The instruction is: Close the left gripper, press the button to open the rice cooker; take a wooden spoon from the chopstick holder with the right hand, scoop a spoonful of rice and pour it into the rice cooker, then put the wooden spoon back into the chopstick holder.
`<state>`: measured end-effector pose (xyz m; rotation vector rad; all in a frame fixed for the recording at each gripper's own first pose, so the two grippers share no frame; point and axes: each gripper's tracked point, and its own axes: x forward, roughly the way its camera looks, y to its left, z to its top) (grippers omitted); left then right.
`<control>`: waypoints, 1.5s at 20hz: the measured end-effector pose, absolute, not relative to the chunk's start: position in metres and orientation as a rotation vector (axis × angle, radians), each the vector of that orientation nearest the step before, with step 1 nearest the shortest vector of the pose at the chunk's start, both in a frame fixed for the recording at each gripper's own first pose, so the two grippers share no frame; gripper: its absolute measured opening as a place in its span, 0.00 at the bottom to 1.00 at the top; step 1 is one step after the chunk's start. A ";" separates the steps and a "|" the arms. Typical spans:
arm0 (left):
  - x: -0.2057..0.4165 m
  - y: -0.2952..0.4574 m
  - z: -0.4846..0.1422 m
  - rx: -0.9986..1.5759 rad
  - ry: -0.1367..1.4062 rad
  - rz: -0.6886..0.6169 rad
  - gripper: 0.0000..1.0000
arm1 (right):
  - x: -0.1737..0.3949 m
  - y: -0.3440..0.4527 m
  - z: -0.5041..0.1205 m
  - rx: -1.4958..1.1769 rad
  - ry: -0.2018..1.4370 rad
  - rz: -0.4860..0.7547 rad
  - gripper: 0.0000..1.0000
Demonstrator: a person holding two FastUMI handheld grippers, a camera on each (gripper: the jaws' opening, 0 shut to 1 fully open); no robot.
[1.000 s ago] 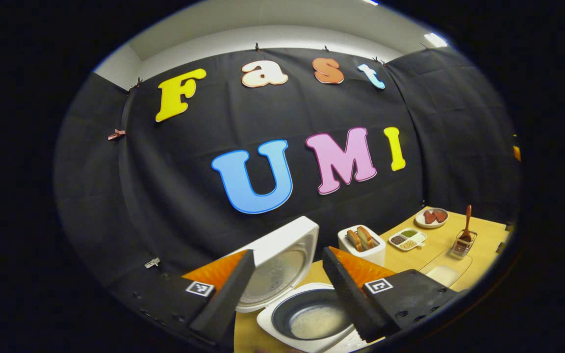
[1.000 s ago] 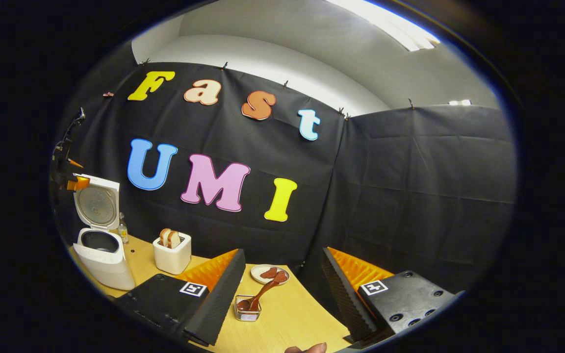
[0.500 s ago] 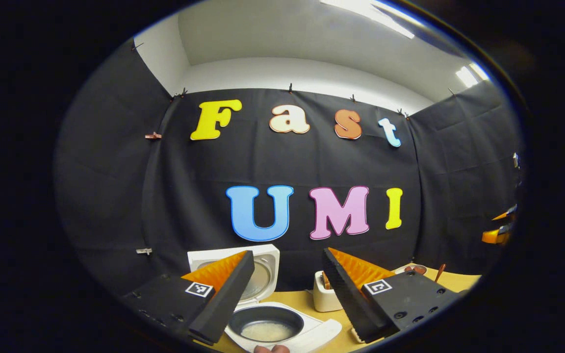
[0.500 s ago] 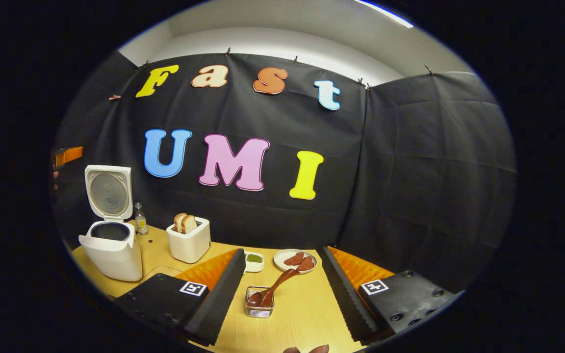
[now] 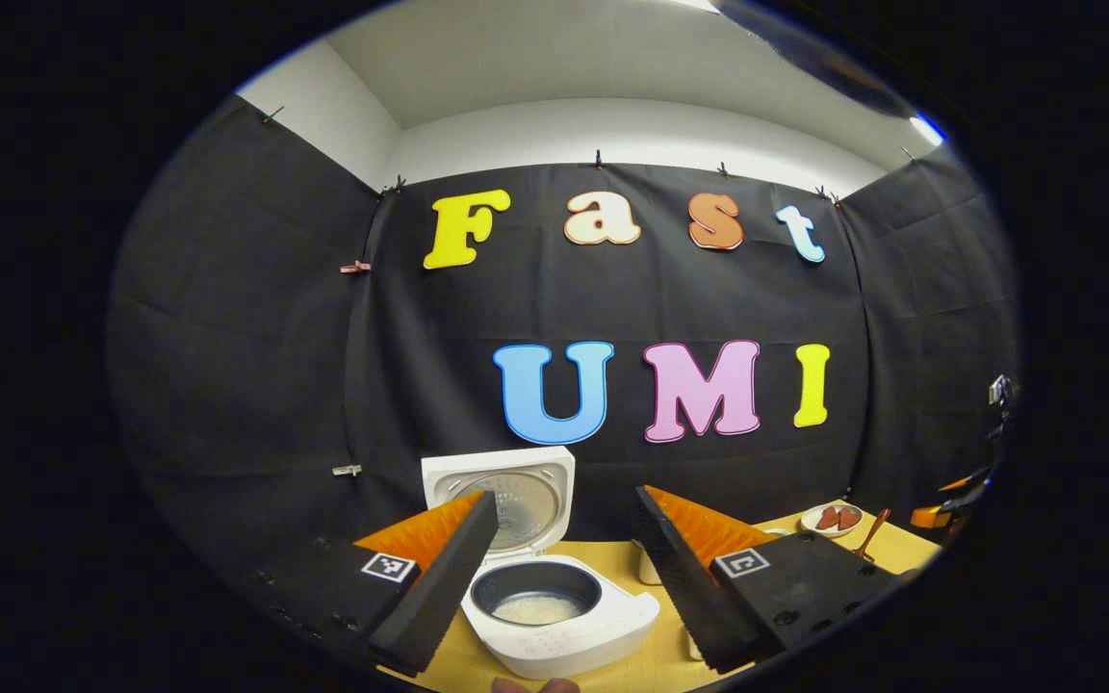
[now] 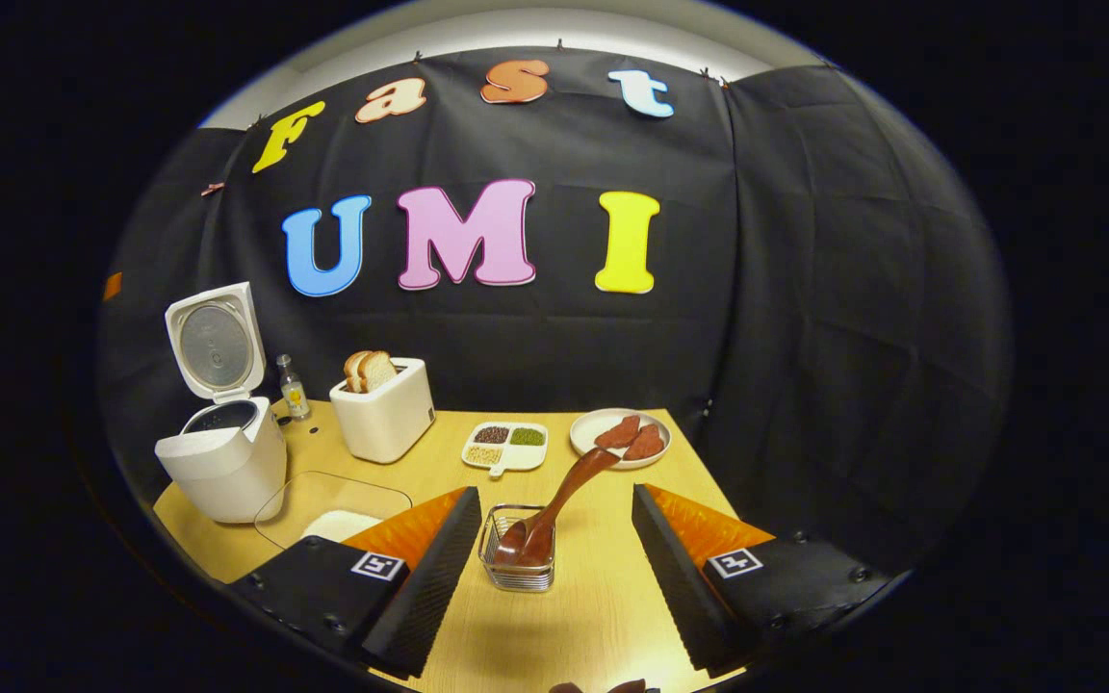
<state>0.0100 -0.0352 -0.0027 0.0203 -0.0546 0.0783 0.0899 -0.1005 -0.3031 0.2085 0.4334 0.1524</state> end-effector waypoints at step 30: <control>-0.052 -0.019 -0.019 0.089 0.075 0.245 0.97 | 0.170 -0.071 -0.368 0.472 0.544 0.175 0.16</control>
